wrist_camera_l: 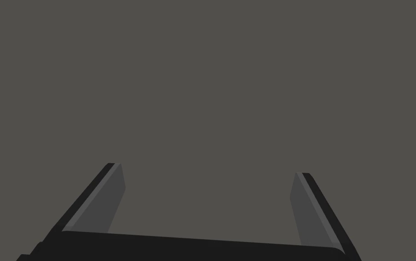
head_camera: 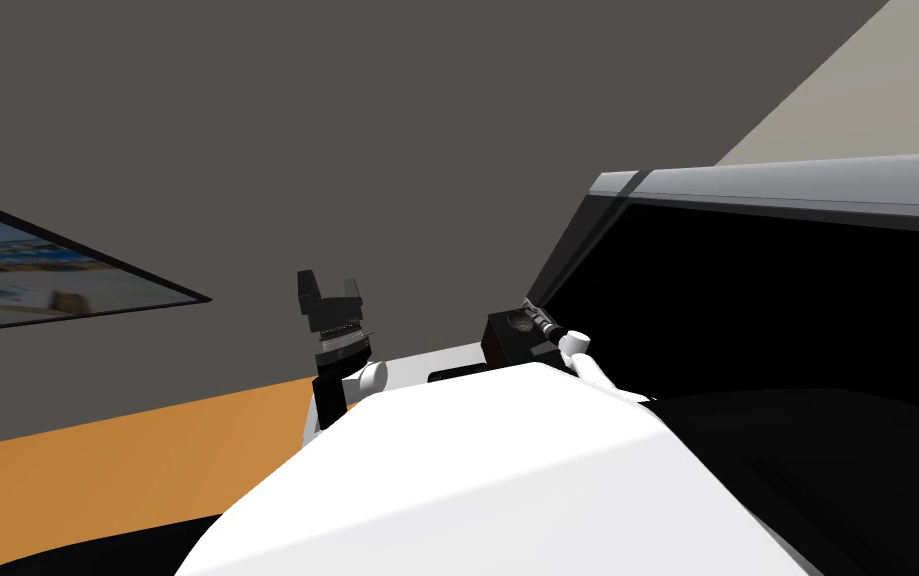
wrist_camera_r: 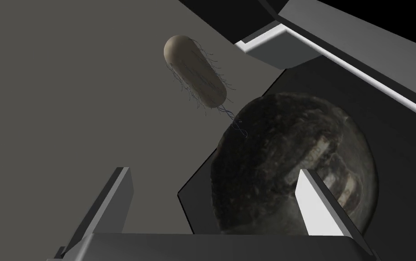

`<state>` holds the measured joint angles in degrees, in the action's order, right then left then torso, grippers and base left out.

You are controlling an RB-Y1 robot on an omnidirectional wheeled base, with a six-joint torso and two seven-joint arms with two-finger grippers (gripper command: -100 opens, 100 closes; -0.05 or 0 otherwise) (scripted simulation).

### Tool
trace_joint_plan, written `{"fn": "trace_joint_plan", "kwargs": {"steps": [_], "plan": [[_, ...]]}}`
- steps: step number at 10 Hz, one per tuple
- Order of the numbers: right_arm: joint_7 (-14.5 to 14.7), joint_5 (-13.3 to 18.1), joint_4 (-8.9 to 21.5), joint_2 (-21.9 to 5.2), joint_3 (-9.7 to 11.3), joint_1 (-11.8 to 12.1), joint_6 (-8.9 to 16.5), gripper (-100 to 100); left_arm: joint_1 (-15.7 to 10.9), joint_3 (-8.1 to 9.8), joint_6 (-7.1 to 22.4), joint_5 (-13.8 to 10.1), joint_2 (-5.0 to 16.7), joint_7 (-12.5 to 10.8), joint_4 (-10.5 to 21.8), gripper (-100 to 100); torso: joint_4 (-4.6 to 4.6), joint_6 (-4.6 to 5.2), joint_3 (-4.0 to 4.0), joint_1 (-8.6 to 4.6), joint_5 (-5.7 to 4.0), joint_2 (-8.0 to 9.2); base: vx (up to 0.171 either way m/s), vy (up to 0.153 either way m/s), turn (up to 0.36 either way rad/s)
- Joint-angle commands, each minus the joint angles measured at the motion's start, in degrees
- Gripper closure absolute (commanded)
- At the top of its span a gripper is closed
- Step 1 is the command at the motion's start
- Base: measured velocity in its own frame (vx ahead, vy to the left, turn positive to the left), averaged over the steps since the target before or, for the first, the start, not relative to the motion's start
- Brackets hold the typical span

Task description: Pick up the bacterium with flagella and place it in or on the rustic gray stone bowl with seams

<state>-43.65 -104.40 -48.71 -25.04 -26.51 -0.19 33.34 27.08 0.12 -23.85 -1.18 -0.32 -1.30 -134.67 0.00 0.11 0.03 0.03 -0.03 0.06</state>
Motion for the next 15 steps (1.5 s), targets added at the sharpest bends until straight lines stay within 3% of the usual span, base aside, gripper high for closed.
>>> {"fn": "trace_joint_plan", "kwargs": {"steps": [1, 2, 4, 5, 6, 7, 8, 9, 12, 13, 14, 15], "plan": [[0.31, 0.24, 1.20, -0.21, -0.09, -2.68, 0.30, -100, 0.00, 0.00, 0.00, 0.00, 0.00, 0.00, 0.00, 0, 0.00, 0.00, 0.00, 0.00, 0.00, 0.00, -0.004, 0.001, 0.010], [-1.57, 2.56, 3.89, 0.69, 0.18, -5.06, -1.12, -100, 0.00, 0.00, 0.00, 0.00, 0.00, 0.00, 0.00, 0, -0.03, -0.01, -0.08, 0.08, 0.02, -0.14, -0.083, -0.037, -0.120], [-1.57, 4.42, 3.89, 0.69, 0.18, -7.78, -1.12, -100, 0.00, 0.00, 0.00, 0.00, 0.00, 0.00, 0.00, 0, 0.02, 0.01, 0.08, -0.03, 0.00, 0.14, -0.078, -0.028, -0.022], [-3.45, 6.65, 6.58, 1.59, 0.45, -9.68, -2.55, -100, 0.00, 0.00, 0.00, 0.00, 0.00, 0.00, 0.00, 0, 0.01, 0.00, 0.02, 0.03, 0.01, 0.03, -0.071, -0.041, -0.043], [-3.45, 7.95, 6.58, 1.59, 0.45, -12.03, -2.55, -100, 0.00, 0.00, 0.00, 0.00, 0.00, 0.00, 0.00, 0, 0.00, -0.01, 0.02, -0.01, -0.01, 0.05, -0.065, -0.007, 0.027], [-3.45, 8.60, 6.58, 1.59, 0.45, -12.88, -2.55, -100, 0.00, 0.00, 0.00, 0.00, 0.00, 0.00, 0.00, 0, 0.01, -0.01, 0.02, 0.08, 0.02, 0.03, -0.029, -0.001, -0.004], [-5.33, 10.81, 9.27, 2.49, 0.71, -15.18, -3.98, -100, 0.00, 0.00, 0.00, 0.00, 0.00, 0.00, 0.00, 0, -0.01, -0.01, -0.03, 0.12, 0.03, -0.07, -0.044, -0.017, 0.052], [-5.33, 12.42, 9.27, 2.49, 0.71, -17.06, -3.98, -100, 0.00, 0.00, 0.00, 0.00, 0.00, 0.00, 0.00, 0, -0.02, -0.02, -0.03, 0.08, 0.02, -0.05, -0.051, -0.006, 0.013], [-5.33, 12.78, 9.27, 2.49, 0.71, -17.98, -3.98, -100, 0.00, 0.00, 0.00, 0.00, 0.00, 0.00, 0.00, 0, -0.02, 0.02, -0.04, 0.15, 0.03, -0.06, -0.028, 0.007, -0.029], [-7.20, 15.47, 11.97, 3.39, 0.98, -20.75, -5.40, -100, 0.00, 0.00, 0.00, 0.00, 0.00, 0.00, 0.00, 0, -0.03, 0.02, -0.06, 0.12, 0.03, -0.10, -0.042, -0.005, 0.011], [-7.20, 16.64, 11.97, 3.39, 0.98, -22.65, -5.40, -100, 0.00, 0.00, 0.00, 0.00, 0.00, 0.00, 0.00, 0, -0.03, 0.00, -0.05, 0.11, 0.02, -0.06, -0.029, -0.006, 0.016], [-7.20, 16.96, 11.97, 3.39, 0.98, -23.08, -5.40, -100, 0.00, 0.00, 0.00, 0.00, 0.00, 0.00, 0.00, 0, -0.02, 0.00, -0.05, 0.12, 0.03, -0.10, -0.065, -0.007, 0.016]]}}
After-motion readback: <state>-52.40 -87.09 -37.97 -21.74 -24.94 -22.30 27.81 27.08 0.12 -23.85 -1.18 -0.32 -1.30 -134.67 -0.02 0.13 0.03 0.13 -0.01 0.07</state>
